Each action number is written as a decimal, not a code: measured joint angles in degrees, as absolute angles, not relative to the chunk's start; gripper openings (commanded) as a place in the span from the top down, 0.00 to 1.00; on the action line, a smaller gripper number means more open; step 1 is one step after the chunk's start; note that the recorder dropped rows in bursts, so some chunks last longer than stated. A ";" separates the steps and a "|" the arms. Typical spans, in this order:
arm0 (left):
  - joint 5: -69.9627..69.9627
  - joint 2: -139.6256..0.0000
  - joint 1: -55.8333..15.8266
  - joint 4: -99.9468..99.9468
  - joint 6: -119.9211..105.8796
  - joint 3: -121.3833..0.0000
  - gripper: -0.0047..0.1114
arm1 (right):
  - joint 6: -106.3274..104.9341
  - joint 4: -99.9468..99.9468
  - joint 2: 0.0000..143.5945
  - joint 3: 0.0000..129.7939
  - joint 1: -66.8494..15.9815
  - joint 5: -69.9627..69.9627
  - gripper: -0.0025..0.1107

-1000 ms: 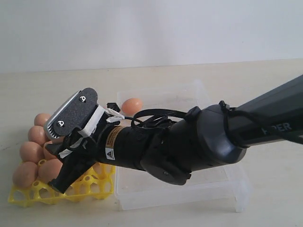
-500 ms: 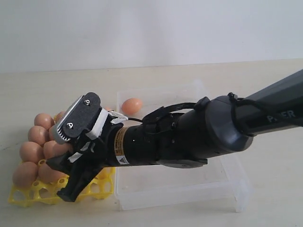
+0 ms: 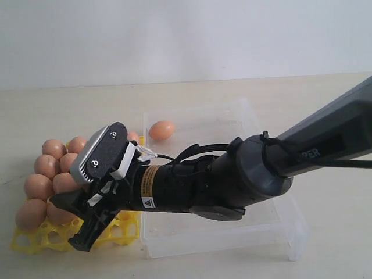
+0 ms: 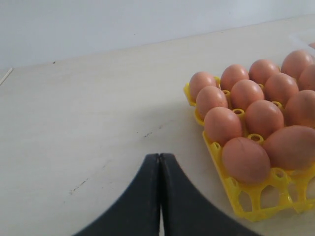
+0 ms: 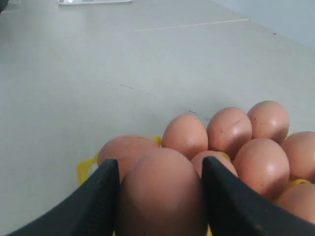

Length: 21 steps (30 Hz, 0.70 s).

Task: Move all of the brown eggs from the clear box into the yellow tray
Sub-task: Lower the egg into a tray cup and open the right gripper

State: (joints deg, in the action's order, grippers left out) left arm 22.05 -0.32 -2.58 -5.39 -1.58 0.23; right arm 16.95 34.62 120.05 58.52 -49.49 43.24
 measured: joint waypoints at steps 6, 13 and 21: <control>22.05 -0.32 -2.58 -5.39 -1.58 0.23 0.96 | 10.80 34.62 120.20 58.52 -49.49 44.04 0.98; 22.05 -0.32 -2.58 -5.39 -1.58 0.23 0.96 | 9.55 34.84 120.62 58.52 -48.95 44.62 0.98; 22.05 -0.32 -2.58 -5.39 -1.58 0.23 0.96 | 9.55 35.87 120.01 58.52 -48.81 35.97 0.98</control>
State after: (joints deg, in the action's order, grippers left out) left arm 22.05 -0.32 -2.58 -5.39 -1.58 0.23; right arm 9.55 35.87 120.01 58.52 -48.81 35.97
